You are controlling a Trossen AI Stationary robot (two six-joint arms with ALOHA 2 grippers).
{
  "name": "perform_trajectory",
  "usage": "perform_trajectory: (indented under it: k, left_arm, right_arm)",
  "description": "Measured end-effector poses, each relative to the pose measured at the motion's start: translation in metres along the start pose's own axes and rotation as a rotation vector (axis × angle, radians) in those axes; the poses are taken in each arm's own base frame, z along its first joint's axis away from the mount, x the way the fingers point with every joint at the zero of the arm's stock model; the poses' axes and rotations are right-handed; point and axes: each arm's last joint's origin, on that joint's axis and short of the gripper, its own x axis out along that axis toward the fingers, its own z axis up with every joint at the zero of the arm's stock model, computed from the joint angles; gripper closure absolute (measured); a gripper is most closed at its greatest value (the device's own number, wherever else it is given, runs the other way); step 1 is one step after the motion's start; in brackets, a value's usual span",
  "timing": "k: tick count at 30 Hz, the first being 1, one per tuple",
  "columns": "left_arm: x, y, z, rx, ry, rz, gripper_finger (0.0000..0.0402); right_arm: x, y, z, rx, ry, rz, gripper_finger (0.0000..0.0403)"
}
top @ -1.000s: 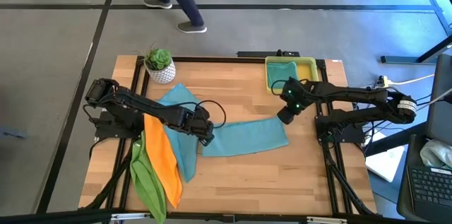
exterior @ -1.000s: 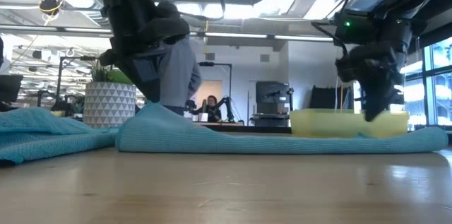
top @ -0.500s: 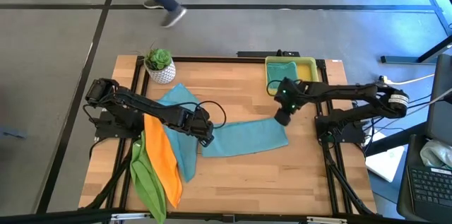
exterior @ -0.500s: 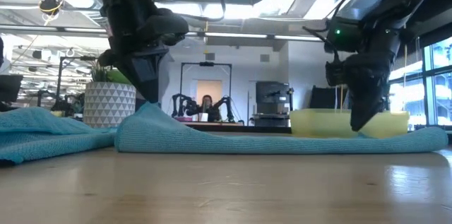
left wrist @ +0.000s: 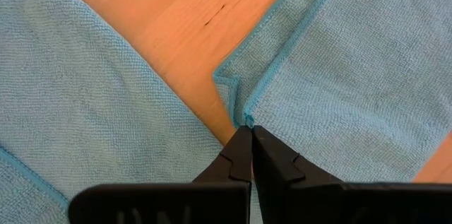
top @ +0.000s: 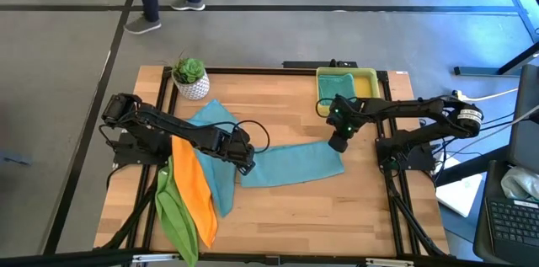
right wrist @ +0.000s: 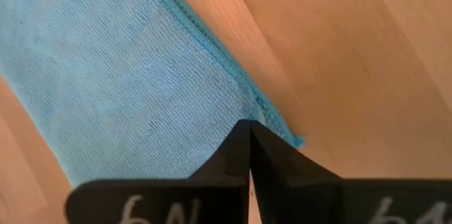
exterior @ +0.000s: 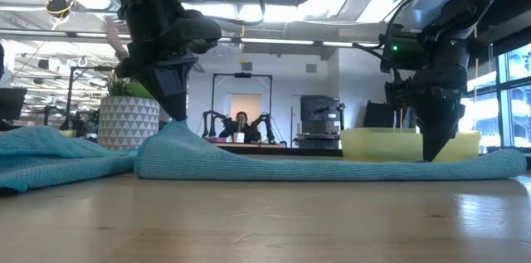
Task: Fold microfiber towels
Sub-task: Fold the right blue microfiber towel
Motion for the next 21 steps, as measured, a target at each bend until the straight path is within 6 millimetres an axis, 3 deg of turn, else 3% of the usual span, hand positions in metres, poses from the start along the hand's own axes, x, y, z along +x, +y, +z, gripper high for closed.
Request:
perform_trajectory:
  k: [11, 17, 21]
  left_arm:
    - [0.0, 0.0, 0.0, -0.008, 0.0, 0.002, 0.0402]
    - [0.0, 0.0, 0.0, -0.007, -0.005, 0.006, 0.0402]
    - [0.0, 0.001, 0.0, 0.003, -0.012, 0.015, 0.0402]
  right_arm:
    - [-0.016, 0.005, -0.005, 0.019, -0.046, 0.011, 0.04]
    - [-0.027, 0.005, -0.019, 0.19, 0.001, -0.062, 0.0401]
    - [-0.031, 0.005, -0.026, 0.203, 0.044, -0.077, 0.0401]
